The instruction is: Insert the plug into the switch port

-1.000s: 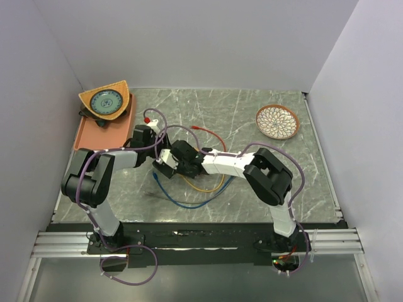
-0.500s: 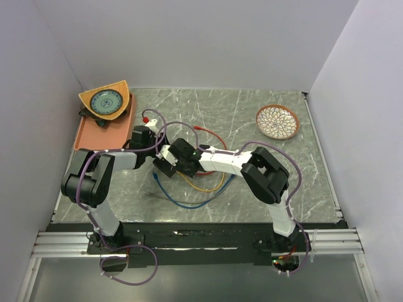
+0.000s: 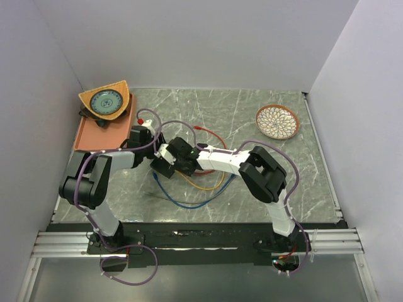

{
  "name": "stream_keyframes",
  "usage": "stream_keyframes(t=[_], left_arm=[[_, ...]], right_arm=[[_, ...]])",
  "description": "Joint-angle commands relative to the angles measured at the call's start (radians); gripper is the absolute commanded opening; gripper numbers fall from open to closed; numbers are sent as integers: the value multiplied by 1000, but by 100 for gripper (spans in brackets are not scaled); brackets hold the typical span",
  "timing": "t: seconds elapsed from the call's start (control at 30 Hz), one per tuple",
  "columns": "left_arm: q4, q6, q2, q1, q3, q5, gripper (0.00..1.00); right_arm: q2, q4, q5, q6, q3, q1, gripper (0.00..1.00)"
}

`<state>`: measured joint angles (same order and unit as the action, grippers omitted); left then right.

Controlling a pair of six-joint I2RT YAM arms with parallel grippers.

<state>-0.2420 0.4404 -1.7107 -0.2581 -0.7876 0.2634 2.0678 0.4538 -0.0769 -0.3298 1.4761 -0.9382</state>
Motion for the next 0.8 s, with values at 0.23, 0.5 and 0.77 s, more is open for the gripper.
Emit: stream_keyframes(t=[0.23, 0.5, 0.77], left_arm=[[314, 124, 60, 48, -58, -134, 70], [391, 158, 124, 62, -122, -230, 76], [412, 152, 319, 62, -134, -236, 82]], right_arm=[[-35, -204, -75, 26, 52, -11, 25], [-84, -121, -227, 40, 49, -11, 67], [-253, -87, -156, 110, 7, -13, 99]])
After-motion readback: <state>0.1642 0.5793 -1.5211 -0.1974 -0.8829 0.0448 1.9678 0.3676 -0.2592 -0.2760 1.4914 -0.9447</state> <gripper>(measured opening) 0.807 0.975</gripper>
